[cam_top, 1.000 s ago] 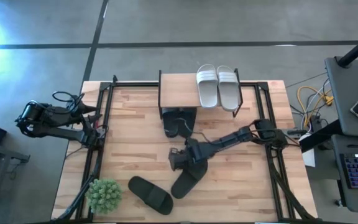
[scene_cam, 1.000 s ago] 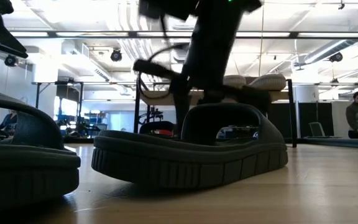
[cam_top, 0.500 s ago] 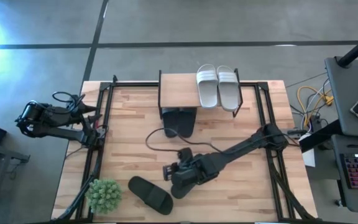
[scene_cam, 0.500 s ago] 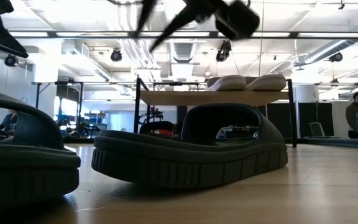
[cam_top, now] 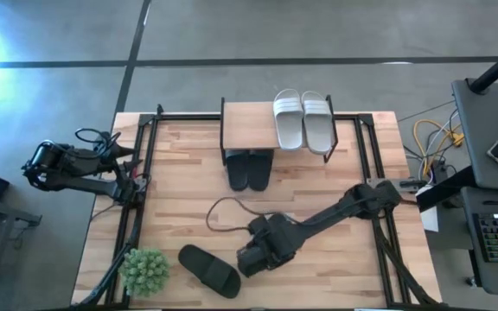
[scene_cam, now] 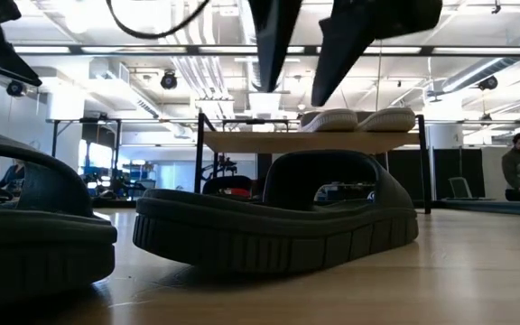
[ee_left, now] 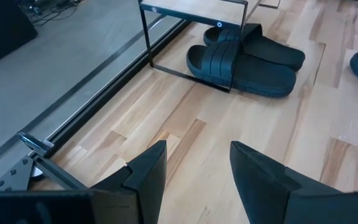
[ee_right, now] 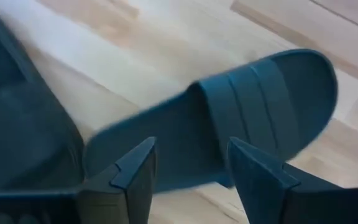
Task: Pick and place slides into the shelf
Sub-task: Put the black slide near the shelf
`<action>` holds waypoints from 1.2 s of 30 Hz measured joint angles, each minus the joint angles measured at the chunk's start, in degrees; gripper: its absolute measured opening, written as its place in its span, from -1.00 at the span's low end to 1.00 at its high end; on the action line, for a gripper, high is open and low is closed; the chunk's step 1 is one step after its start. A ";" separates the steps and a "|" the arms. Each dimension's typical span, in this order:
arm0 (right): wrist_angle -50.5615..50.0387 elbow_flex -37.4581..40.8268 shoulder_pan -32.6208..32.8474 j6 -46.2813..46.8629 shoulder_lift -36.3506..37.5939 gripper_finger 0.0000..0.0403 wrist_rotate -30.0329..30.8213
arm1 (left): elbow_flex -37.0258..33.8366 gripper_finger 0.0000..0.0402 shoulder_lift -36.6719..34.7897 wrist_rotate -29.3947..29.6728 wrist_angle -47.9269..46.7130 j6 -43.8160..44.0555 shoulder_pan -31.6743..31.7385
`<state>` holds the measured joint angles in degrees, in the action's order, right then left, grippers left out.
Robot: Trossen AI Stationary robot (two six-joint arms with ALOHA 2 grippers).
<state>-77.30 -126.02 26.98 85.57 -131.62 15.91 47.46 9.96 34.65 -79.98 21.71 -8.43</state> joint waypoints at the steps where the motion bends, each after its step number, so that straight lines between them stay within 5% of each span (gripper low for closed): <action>1: -1.37 -1.60 0.31 -1.17 -0.98 -0.08 -0.42 | 0.00 -0.19 0.00 -0.01 -0.01 0.00 -0.02; 6: -6.77 -9.06 1.01 -7.49 -6.67 -0.08 -1.36 | -0.02 -0.19 0.00 0.07 -0.01 0.02 -0.02; 30: -12.66 -7.20 -0.44 -15.14 -10.07 -0.09 3.62 | -0.11 -0.19 -0.01 0.10 0.02 0.09 -0.01; 36: -12.69 -2.45 -2.36 -12.71 -10.07 -0.28 3.11 | -0.17 -0.19 0.00 0.09 0.02 0.09 -0.02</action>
<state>-90.00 -128.47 24.62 72.86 -141.69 19.02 47.29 9.96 34.74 -79.96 21.80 -8.45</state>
